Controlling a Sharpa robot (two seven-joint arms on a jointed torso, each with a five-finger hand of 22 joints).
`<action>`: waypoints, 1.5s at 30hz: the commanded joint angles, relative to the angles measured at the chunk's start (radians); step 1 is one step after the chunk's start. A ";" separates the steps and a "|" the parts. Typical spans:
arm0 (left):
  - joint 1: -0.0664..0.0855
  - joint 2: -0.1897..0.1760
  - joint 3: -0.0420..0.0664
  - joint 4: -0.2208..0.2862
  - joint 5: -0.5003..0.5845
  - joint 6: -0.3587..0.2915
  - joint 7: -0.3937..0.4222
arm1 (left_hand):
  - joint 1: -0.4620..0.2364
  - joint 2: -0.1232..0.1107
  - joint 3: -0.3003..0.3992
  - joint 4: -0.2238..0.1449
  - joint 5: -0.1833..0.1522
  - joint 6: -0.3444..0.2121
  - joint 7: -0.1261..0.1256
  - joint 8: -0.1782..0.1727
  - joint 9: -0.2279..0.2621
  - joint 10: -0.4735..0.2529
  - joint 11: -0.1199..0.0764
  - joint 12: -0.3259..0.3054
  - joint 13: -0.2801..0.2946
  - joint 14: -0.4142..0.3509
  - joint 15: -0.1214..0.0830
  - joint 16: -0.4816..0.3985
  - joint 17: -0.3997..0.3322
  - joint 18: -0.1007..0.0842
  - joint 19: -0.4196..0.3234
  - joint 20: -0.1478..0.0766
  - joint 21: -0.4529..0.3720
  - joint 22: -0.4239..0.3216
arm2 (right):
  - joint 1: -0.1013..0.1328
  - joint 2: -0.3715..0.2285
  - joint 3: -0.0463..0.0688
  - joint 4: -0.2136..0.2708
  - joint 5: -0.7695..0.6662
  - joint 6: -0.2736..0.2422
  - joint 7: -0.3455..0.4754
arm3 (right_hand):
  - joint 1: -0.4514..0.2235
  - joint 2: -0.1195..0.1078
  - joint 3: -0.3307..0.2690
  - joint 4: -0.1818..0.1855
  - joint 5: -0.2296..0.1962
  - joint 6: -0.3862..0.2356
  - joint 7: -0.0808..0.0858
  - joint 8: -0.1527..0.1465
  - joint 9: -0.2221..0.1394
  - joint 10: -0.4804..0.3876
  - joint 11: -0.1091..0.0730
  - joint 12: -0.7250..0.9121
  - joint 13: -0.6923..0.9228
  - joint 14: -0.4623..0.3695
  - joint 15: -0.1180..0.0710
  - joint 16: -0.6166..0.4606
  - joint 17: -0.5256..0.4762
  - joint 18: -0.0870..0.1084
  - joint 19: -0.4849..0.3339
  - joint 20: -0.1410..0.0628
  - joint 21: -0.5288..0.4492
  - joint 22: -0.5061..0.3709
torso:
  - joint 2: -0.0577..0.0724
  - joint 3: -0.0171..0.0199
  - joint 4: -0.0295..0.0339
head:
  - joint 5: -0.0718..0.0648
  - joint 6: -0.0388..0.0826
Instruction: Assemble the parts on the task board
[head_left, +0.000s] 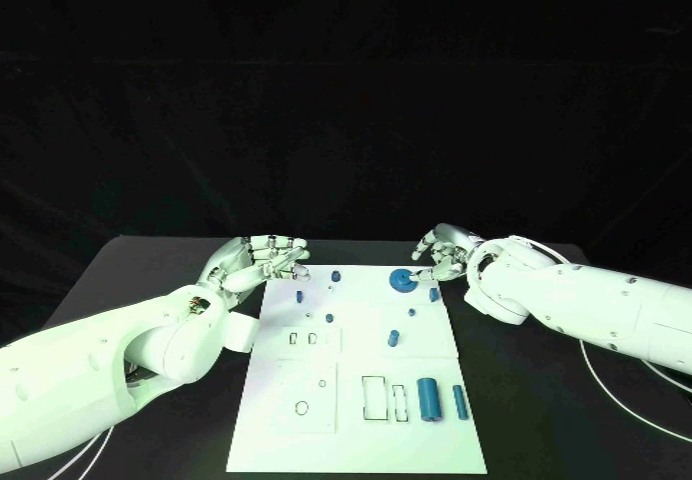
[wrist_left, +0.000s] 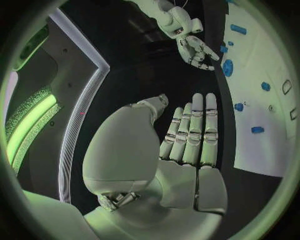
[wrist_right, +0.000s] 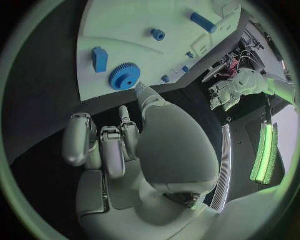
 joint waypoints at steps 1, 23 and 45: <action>0.001 0.002 0.001 0.001 0.005 0.020 0.009 | -0.012 -0.001 -0.001 0.004 -0.004 -0.004 0.036 -0.004 0.001 0.003 0.007 -0.005 0.002 -0.001 0.002 0.006 0.001 0.012 -0.001 0.002 0.004 0.000 | -0.004 0.011 0.000 -0.008 -0.019 0.018 0.003 | 0.008 0.001 0.000 0.008 0.001 -0.008 0.002 0.002 0.001 0.010 -0.002 0.007 0.063 0.090 0.006 0.005 0.197 -0.010 0.008 0.001 0.006 0.006 | 0.002 0.0011 0.0015 | 0.001 -0.002; 0.001 0.006 0.001 -0.002 0.004 0.024 0.007 | -0.012 -0.001 -0.001 0.004 -0.004 -0.004 0.036 -0.004 0.001 0.003 0.007 -0.005 0.002 -0.001 0.002 0.006 0.001 0.012 -0.001 0.002 0.004 0.000 | -0.013 0.061 -0.001 -0.054 -0.034 0.035 -0.004 | 0.008 0.005 -0.004 0.018 0.001 -0.010 0.004 0.003 0.001 0.014 0.000 0.014 0.072 0.092 0.008 0.009 0.207 -0.016 0.023 0.003 0.029 0.037 | 0.003 0.0018 0.0039 | 0.001 -0.001; 0.001 0.005 0.001 -0.005 0.003 0.027 0.003 | -0.011 0.001 -0.002 0.004 -0.004 -0.004 0.036 -0.004 0.002 0.005 0.006 -0.008 0.002 -0.003 0.002 0.006 0.006 0.012 -0.002 0.002 0.005 0.000 | -0.025 0.074 -0.006 -0.083 -0.036 0.057 -0.005 | 0.020 0.016 0.005 0.020 0.002 -0.004 0.004 0.009 0.003 0.017 0.000 0.020 0.081 0.094 0.009 0.011 0.213 -0.018 0.028 0.004 0.038 0.049 | 0.003 0.0016 0.0027 | 0.003 -0.005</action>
